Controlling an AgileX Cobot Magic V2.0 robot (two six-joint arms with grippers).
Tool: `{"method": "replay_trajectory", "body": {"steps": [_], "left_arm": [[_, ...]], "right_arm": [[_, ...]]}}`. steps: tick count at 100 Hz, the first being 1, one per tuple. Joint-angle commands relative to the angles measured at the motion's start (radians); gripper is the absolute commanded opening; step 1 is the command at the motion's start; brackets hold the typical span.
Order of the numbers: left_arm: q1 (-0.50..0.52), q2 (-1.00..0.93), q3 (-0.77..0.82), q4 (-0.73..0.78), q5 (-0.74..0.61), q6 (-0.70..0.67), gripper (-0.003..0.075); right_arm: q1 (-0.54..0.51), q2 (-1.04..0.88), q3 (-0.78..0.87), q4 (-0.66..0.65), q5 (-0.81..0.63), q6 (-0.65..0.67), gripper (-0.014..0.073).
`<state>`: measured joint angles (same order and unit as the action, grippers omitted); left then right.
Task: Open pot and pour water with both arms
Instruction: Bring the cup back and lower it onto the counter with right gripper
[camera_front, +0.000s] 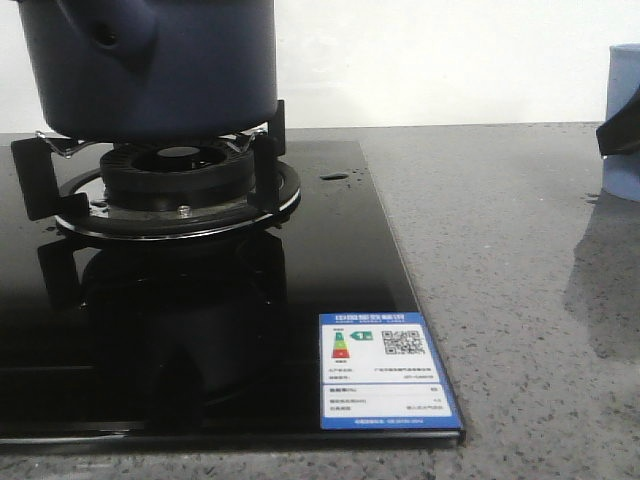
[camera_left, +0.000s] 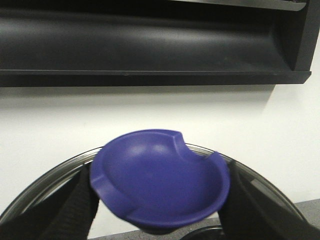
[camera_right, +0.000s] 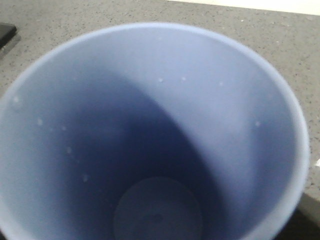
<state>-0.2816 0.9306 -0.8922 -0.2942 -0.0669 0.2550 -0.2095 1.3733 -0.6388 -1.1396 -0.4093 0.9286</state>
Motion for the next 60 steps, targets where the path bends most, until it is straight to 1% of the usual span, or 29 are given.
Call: {"method": "replay_trajectory", "body": {"steps": [1, 7, 14, 22, 34, 45, 60], "left_arm": [[0.002, -0.019, -0.036, 0.002, -0.102, -0.003, 0.04], [0.002, -0.019, -0.036, 0.002, -0.102, -0.003, 0.04], [0.002, -0.019, -0.036, 0.002, -0.102, -0.003, 0.04], [0.002, -0.019, -0.036, 0.002, -0.103, -0.003, 0.04], [0.002, -0.019, -0.036, 0.002, -0.103, -0.003, 0.04], [0.002, -0.019, -0.036, 0.002, -0.104, -0.003, 0.04], [0.002, -0.019, -0.036, 0.002, -0.107, -0.003, 0.04]], "right_arm": [[-0.009, -0.053, -0.018, -0.002, -0.03, 0.033, 0.0609], [-0.009, -0.073, -0.018, -0.02, -0.02, 0.044, 0.0609], [-0.009, -0.097, -0.018, -0.049, 0.008, 0.1, 0.0609], [-0.009, -0.126, -0.012, -0.137, 0.032, 0.203, 0.0609], [-0.009, -0.17, 0.031, -0.249, 0.032, 0.305, 0.0609], [-0.009, -0.217, 0.096, -0.268, 0.034, 0.338, 0.0609], [-0.009, -0.313, 0.167, -0.27, 0.056, 0.338, 0.0609]]}}
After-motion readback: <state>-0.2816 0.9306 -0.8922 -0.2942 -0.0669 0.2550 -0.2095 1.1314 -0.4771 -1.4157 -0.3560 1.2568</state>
